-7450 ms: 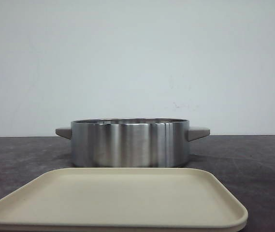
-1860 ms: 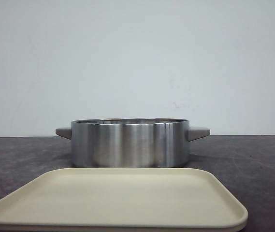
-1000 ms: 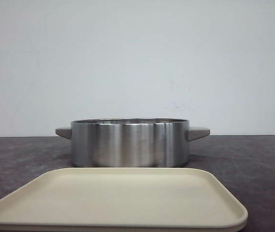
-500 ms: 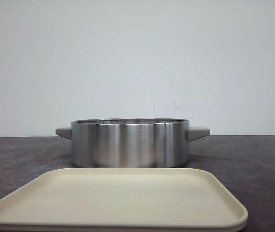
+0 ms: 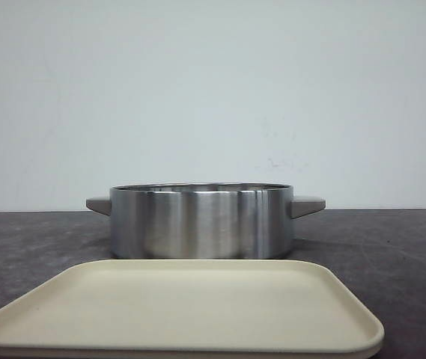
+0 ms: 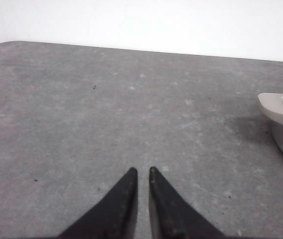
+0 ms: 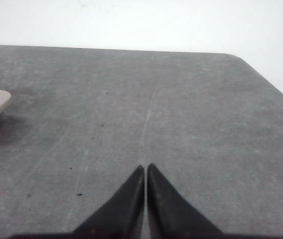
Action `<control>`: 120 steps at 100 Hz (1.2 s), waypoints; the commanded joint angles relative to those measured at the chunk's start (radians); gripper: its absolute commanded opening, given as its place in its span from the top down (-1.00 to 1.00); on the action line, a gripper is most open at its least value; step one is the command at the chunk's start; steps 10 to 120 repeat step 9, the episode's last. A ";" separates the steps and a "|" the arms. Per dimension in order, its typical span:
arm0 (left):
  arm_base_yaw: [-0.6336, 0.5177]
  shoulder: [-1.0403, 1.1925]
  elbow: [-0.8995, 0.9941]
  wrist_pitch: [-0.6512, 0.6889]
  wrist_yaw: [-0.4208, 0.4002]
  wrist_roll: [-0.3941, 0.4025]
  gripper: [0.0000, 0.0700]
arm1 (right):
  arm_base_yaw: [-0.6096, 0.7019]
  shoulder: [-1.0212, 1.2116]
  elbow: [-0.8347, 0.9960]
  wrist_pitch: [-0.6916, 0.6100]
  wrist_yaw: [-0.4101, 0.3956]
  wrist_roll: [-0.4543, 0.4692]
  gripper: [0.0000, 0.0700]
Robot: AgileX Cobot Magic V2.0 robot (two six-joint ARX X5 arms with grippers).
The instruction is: Steam buns
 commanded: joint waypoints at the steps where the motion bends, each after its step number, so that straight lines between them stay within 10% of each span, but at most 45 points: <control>1: 0.004 -0.001 -0.018 -0.007 -0.002 0.012 1.00 | -0.001 -0.001 -0.002 0.006 0.001 -0.007 0.98; 120: 0.004 -0.001 -0.018 -0.007 -0.003 0.012 1.00 | -0.001 -0.001 -0.002 0.006 0.000 -0.007 0.98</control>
